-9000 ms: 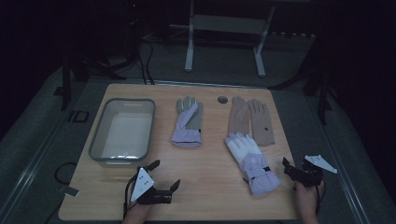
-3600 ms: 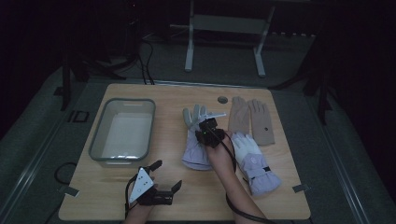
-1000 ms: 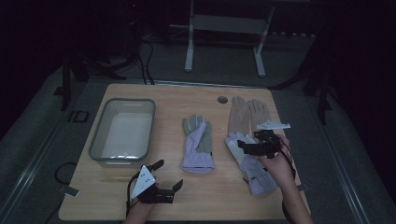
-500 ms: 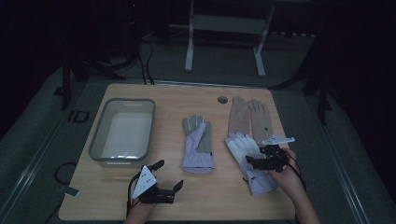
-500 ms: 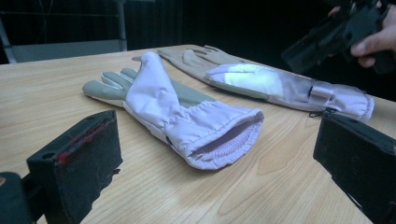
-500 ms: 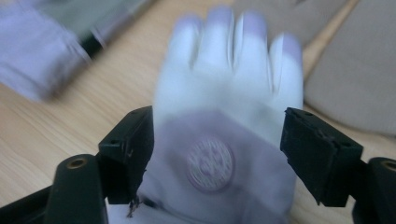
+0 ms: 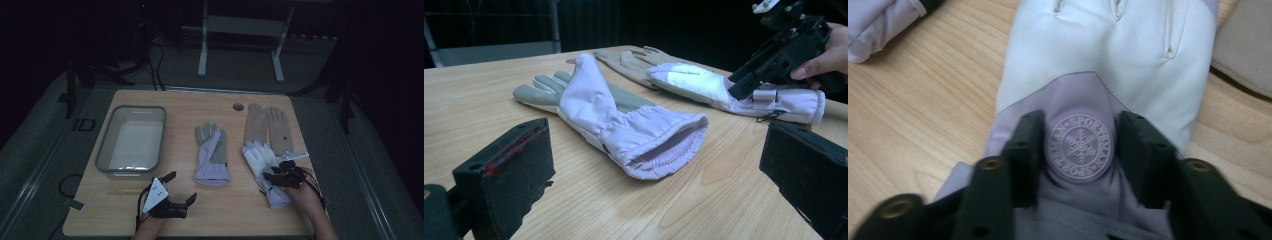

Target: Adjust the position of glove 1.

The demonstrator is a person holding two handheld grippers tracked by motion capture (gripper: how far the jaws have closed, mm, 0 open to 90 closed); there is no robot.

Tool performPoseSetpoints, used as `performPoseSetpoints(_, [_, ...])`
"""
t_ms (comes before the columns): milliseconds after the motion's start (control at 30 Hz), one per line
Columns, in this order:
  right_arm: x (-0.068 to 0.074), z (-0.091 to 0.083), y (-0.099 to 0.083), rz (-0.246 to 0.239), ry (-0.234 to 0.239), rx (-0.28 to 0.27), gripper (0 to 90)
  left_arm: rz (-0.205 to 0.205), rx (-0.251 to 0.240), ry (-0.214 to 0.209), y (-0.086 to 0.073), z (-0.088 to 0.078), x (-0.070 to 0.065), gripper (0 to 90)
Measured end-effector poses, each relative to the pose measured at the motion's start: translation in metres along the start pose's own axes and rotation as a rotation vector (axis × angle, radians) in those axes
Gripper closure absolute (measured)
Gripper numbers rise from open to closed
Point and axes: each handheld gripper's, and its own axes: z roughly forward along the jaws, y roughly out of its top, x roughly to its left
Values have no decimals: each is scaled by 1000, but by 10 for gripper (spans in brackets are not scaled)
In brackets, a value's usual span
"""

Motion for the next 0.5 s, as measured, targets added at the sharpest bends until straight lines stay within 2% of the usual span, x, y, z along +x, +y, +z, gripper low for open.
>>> performPoseSetpoints(167, [10, -3, -1, 17, -51, -21, 639, 0, -1, 3, 0, 0, 0, 11])
performPoseSetpoints(300, [11, -7, -2, 34, -60, -40, 678, 1, 1, 3, 0, 0, 0, 11])
performPoseSetpoints(333, [12, -12, -1, 59, -66, -51, 716, 2, 0, 4, 0, 0, 0, 12])
performPoseSetpoints(500, [16, -20, 1, 93, -85, -61, 751, 1, -1, 5, 0, 0, 0, 11])
